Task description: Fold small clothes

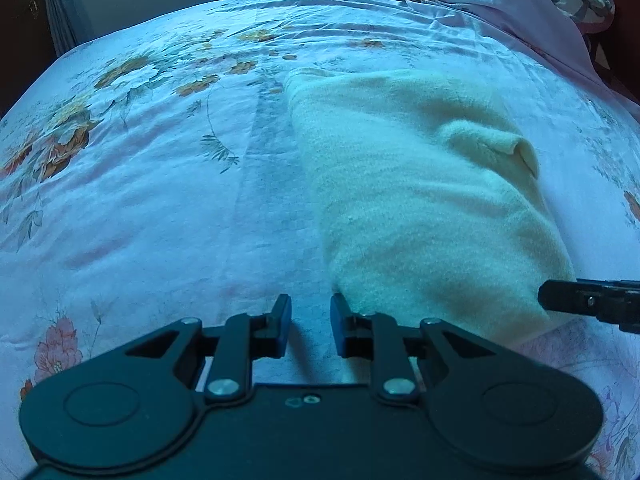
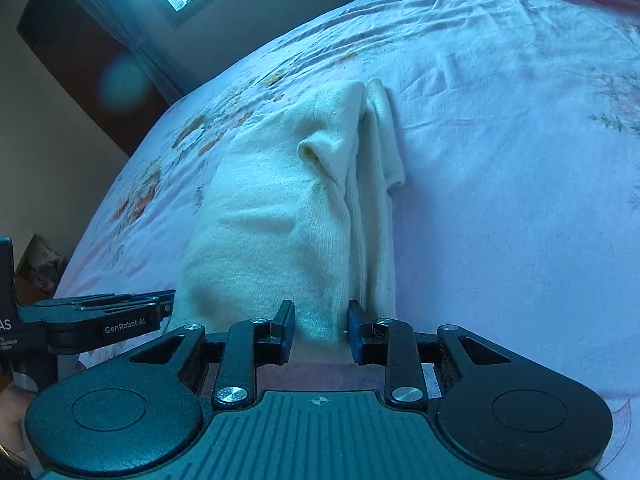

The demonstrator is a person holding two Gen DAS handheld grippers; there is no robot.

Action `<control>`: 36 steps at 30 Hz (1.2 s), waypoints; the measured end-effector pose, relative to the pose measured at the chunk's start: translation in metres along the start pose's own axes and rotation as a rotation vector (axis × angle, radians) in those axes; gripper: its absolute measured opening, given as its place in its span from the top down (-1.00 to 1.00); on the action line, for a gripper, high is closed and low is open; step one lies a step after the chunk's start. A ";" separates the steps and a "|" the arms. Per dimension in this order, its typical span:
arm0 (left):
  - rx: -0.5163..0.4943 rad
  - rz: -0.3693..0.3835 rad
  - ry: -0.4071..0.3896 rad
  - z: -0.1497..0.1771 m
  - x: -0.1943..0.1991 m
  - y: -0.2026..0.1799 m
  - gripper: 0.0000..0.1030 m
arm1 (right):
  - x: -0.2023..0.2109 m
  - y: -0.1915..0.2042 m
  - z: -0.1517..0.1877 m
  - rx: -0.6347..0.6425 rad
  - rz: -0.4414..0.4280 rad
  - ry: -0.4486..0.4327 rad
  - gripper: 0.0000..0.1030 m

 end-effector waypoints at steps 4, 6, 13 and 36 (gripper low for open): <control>0.003 -0.009 -0.005 -0.001 0.002 -0.001 0.63 | 0.010 0.013 -0.002 0.085 0.019 -0.052 0.97; 0.001 -0.004 -0.025 -0.002 0.008 -0.004 0.63 | 0.030 0.021 -0.001 0.177 0.072 -0.154 0.98; -0.033 -0.012 -0.016 -0.003 0.003 -0.014 0.63 | 0.010 0.002 0.008 0.185 0.097 -0.041 0.97; 0.017 0.038 -0.005 -0.001 -0.004 -0.001 0.63 | -0.060 0.039 -0.136 0.199 0.144 -0.387 0.87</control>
Point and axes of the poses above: each gripper's, at about its wrist camera, not at the fingertips, and x roughly against the way its jaws point, y to its left, z to its underside, the point moved 1 cm from there along -x, roughly the way its jaws point, and after that the axes turned 14 degrees about z, right-handed, at the moved point
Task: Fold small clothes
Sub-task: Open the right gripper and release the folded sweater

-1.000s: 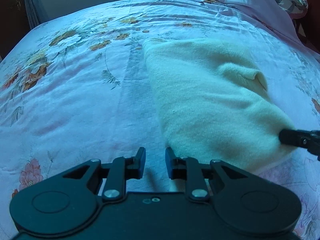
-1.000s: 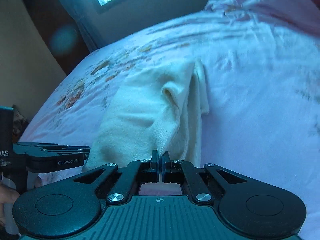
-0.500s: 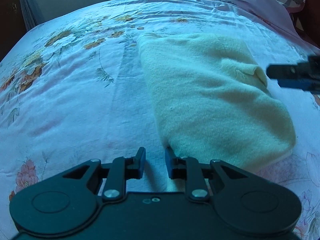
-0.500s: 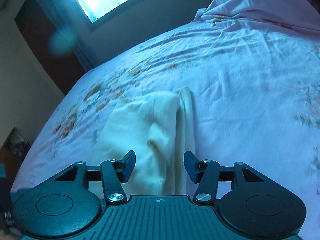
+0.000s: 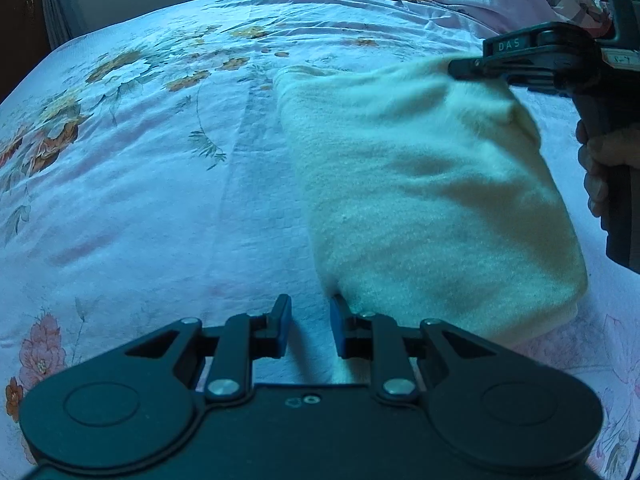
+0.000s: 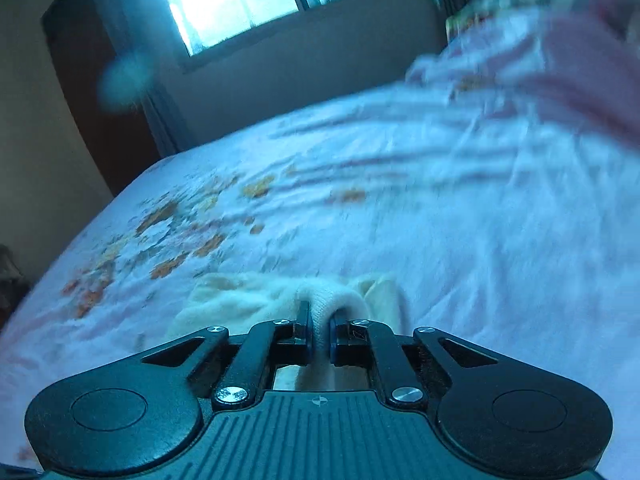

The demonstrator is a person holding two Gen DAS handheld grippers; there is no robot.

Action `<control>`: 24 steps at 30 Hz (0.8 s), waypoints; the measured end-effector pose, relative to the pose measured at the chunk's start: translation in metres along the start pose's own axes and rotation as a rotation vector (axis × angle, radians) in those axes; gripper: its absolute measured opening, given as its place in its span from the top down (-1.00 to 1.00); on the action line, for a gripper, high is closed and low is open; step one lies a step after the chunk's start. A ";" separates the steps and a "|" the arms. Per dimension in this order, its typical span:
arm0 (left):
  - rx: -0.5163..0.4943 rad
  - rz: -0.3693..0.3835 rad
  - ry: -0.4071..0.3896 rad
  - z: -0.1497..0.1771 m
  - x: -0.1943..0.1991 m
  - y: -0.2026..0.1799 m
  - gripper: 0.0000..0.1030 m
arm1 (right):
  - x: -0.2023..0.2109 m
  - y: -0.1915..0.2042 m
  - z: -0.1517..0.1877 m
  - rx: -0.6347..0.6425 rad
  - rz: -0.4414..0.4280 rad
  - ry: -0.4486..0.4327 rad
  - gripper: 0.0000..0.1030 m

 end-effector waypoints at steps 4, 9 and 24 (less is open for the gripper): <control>-0.027 -0.017 -0.006 0.001 -0.002 -0.005 0.63 | -0.013 0.021 0.018 0.221 0.103 -0.024 0.87; -0.042 -0.024 -0.004 0.002 -0.001 -0.007 0.63 | -0.032 -0.004 0.024 0.076 0.129 0.126 0.54; -0.010 -0.021 -0.011 0.000 -0.001 -0.009 0.63 | 0.036 0.018 0.078 0.191 0.065 0.171 0.36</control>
Point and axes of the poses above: each gripper's, at about its wrist camera, not at the fingertips, and x roughly against the way its jaws point, y to its left, z to its underside, the point moved 1 cm from there along -x, roughly the way its jaws point, and after that the axes turned 14 degrees about z, right-handed, at the moved point
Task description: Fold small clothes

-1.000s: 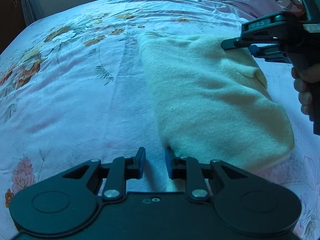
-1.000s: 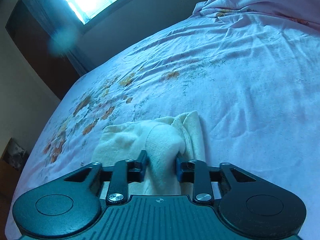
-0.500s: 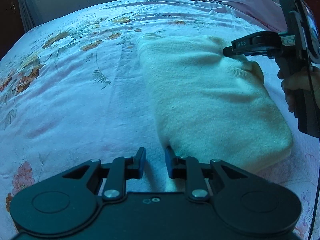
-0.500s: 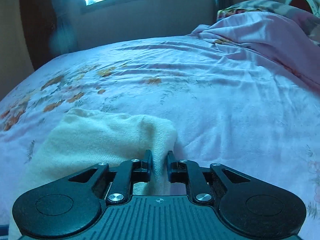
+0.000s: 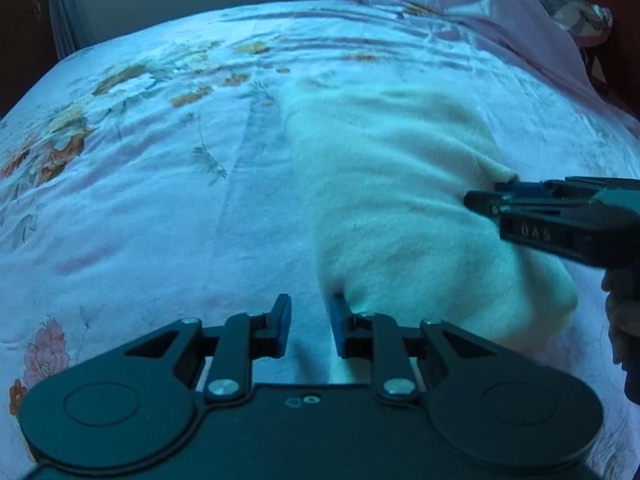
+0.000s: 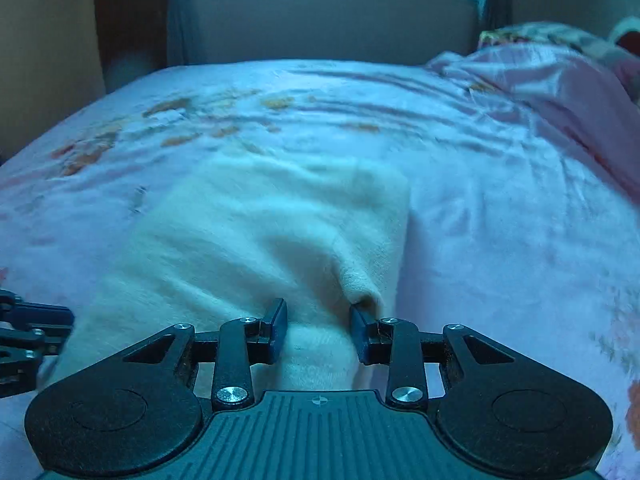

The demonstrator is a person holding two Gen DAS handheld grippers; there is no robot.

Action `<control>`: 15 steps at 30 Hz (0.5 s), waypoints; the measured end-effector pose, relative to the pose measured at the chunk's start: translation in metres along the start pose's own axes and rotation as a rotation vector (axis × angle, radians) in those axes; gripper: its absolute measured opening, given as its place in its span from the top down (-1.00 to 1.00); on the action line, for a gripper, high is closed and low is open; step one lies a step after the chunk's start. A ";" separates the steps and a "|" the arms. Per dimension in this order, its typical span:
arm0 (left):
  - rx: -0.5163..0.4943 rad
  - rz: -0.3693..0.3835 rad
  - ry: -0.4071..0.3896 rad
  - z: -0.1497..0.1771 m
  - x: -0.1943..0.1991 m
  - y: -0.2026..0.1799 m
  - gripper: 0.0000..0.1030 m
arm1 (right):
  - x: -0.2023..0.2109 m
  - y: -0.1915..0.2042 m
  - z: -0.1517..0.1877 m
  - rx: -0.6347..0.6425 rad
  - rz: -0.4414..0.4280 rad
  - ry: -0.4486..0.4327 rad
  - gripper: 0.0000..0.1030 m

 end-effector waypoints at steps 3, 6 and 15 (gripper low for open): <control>-0.015 -0.042 0.017 0.004 -0.006 0.000 0.63 | 0.000 -0.013 -0.007 -0.106 -0.021 0.050 0.36; 0.025 -0.032 -0.003 0.002 0.006 0.005 0.62 | 0.030 -0.011 -0.008 -0.130 -0.039 0.006 0.36; 0.008 -0.095 0.046 0.004 -0.007 -0.003 0.55 | 0.049 0.007 0.048 -0.055 -0.011 0.041 0.36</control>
Point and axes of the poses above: each gripper's, at about its wrist camera, not at the fingertips, and x roughly against the way its jaws point, y to its left, z to its underside, the point moved 1 cm from there along -x, roughly the way its jaws point, and after that the axes turned 14 degrees about z, right-handed, at the moved point
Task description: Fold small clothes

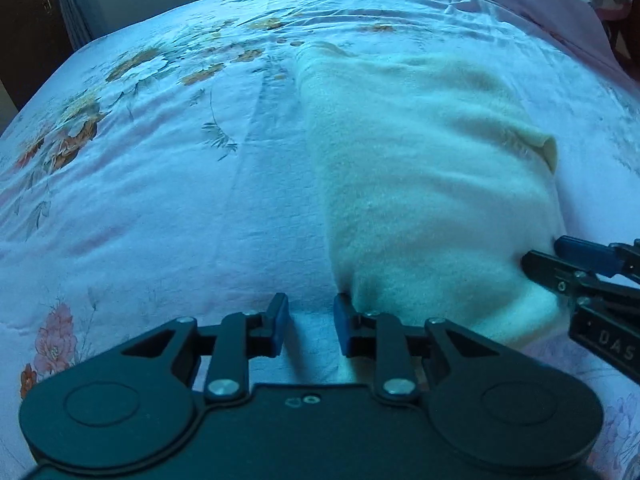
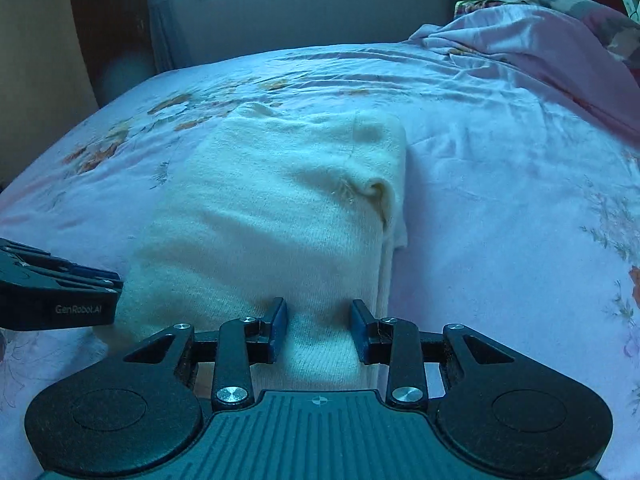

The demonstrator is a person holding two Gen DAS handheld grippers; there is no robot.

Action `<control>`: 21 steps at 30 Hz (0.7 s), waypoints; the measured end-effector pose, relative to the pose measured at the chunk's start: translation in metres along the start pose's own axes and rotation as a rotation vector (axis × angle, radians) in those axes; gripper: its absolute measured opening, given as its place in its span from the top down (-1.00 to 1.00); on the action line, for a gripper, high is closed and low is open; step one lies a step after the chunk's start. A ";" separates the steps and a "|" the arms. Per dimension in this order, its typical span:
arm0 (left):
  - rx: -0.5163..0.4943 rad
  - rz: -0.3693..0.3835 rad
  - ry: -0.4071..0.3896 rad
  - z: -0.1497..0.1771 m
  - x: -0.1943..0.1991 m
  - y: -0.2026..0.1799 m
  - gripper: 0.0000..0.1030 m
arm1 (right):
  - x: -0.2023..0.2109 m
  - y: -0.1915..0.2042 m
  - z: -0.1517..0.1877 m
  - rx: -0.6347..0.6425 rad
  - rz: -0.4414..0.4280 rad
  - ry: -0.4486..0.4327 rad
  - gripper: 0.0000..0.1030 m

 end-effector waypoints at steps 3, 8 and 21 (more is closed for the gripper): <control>0.014 0.001 0.001 0.001 0.005 0.002 0.55 | 0.004 -0.002 0.003 -0.022 0.000 0.011 0.36; 0.013 -0.018 -0.010 0.006 0.014 -0.001 0.55 | 0.012 -0.002 0.013 -0.068 0.009 0.003 0.36; -0.069 -0.007 -0.100 -0.019 0.045 -0.025 0.31 | 0.038 -0.019 0.002 -0.179 -0.020 -0.043 0.35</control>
Point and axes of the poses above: each gripper's, at about its wrist camera, not at the fingertips, and x roughly against the way its jaws point, y to its left, z to its underside, the point moved 1 cm from there along -x, roughly the way its jaws point, and after that the axes turned 14 degrees about z, right-handed, at the moved point
